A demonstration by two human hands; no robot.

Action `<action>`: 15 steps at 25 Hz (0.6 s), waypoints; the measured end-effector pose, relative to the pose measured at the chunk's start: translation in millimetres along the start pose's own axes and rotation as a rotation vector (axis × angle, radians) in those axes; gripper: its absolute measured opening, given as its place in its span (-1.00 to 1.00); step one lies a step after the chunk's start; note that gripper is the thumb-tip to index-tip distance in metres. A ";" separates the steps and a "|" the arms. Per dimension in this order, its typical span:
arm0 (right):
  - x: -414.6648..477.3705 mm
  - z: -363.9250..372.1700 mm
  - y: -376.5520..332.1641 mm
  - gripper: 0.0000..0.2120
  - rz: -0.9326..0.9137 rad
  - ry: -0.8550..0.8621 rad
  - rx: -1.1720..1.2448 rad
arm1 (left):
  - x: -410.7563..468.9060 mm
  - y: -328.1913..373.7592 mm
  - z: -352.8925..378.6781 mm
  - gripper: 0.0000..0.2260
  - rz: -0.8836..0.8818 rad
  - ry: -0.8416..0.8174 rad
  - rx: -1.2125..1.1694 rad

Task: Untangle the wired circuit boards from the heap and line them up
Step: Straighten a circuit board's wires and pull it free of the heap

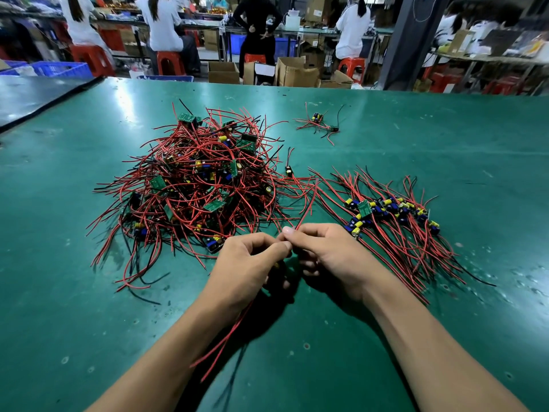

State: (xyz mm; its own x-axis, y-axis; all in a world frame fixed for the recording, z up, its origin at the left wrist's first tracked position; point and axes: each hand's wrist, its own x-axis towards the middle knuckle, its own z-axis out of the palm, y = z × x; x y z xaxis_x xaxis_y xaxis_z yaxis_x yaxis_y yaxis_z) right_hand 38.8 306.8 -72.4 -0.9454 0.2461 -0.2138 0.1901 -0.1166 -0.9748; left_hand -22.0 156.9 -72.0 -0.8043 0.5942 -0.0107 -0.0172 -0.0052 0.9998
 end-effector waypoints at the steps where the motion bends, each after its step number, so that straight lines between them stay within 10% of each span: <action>1: 0.1 2.3 1.6 -0.77 0.018 -0.004 -0.020 | 0.1 -0.5 0.2 -0.81 0.003 0.006 0.005; 15: 11.5 -9.4 -14.5 -0.70 0.074 0.226 0.682 | 0.9 2.5 -1.5 -0.83 -0.001 -0.115 0.077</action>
State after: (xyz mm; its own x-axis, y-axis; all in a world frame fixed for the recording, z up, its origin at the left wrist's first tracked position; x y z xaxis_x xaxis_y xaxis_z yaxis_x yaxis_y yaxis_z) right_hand 27.7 320.3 -61.3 -0.8446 0.3988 -0.3574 -0.0260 -0.6971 -0.7165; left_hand -23.6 156.2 -69.5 -0.7310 0.6823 -0.0148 0.0313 0.0552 0.9980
